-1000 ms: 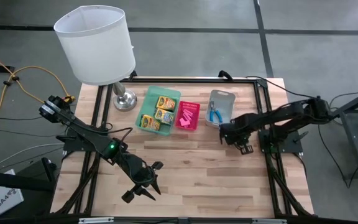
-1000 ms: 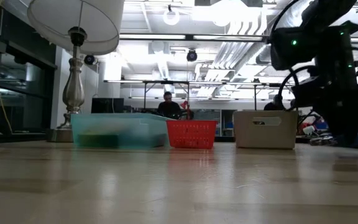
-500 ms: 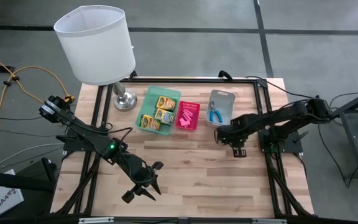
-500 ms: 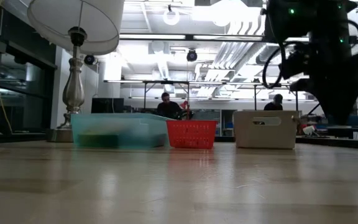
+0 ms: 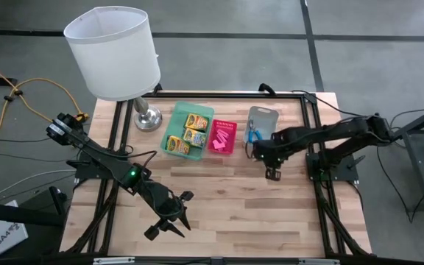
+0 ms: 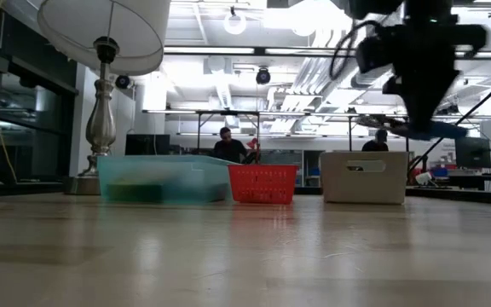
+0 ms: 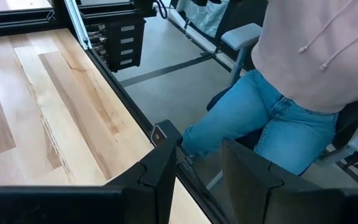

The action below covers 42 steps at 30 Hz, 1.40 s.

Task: Pick & Place School Supplies
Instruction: Put the blue puncher into the gray bin

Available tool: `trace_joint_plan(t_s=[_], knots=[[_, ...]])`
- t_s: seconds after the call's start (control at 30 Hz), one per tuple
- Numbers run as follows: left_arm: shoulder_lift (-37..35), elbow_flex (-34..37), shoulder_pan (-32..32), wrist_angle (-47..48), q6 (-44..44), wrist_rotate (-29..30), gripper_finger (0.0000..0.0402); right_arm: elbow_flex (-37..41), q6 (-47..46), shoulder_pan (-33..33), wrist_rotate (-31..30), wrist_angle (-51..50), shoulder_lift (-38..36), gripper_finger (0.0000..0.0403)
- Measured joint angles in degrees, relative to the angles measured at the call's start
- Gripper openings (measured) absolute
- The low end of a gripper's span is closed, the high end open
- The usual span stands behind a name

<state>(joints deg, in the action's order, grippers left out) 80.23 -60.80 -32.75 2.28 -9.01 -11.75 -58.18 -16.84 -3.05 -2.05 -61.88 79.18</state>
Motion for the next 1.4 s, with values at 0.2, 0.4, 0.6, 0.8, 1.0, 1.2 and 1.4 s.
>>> trace_joint_plan(t_s=[0.2, 0.4, 0.6, 0.8, 1.0, 1.2, 1.4], knots=[[0.0, 0.0, 0.0, 0.0, 0.0, 0.0, 0.0122, -2.9, -7.5, 5.5, -3.1, 0.9, 0.0, 0.0040], [0.0, 0.0, 0.0, 0.0, -0.1, 0.0, 0.0122, -3.5, -14.6, 12.6, -1.9, 4.8, 0.0, 0.0040], [0.0, 0.0, 0.0, 0.0, -2.0, 0.0, 0.0122, -3.5, -18.5, 19.2, 0.9, 8.4, 0.0, 0.0038], [0.0, 0.0, 0.0, 0.2, -2.4, 0.0, 0.0122, -3.5, -24.0, 23.0, 0.9, 14.5, 0.0, 0.0041], [0.0, 0.0, 0.0, 0.3, -2.6, 0.0, 0.0122, -3.5, -26.9, 25.0, 0.8, 17.2, 0.0, 0.0038], [0.0, 0.0, 0.0, 0.3, -2.6, 0.0, 0.0122, -3.5, -28.4, 27.3, -2.1, 17.2, 0.0, 0.0040], [0.0, 0.0, -0.5, 0.3, -2.5, 0.0, 0.0122, -3.5, -29.5, 28.7, -2.0, 17.7, 3.5, 0.0038]])
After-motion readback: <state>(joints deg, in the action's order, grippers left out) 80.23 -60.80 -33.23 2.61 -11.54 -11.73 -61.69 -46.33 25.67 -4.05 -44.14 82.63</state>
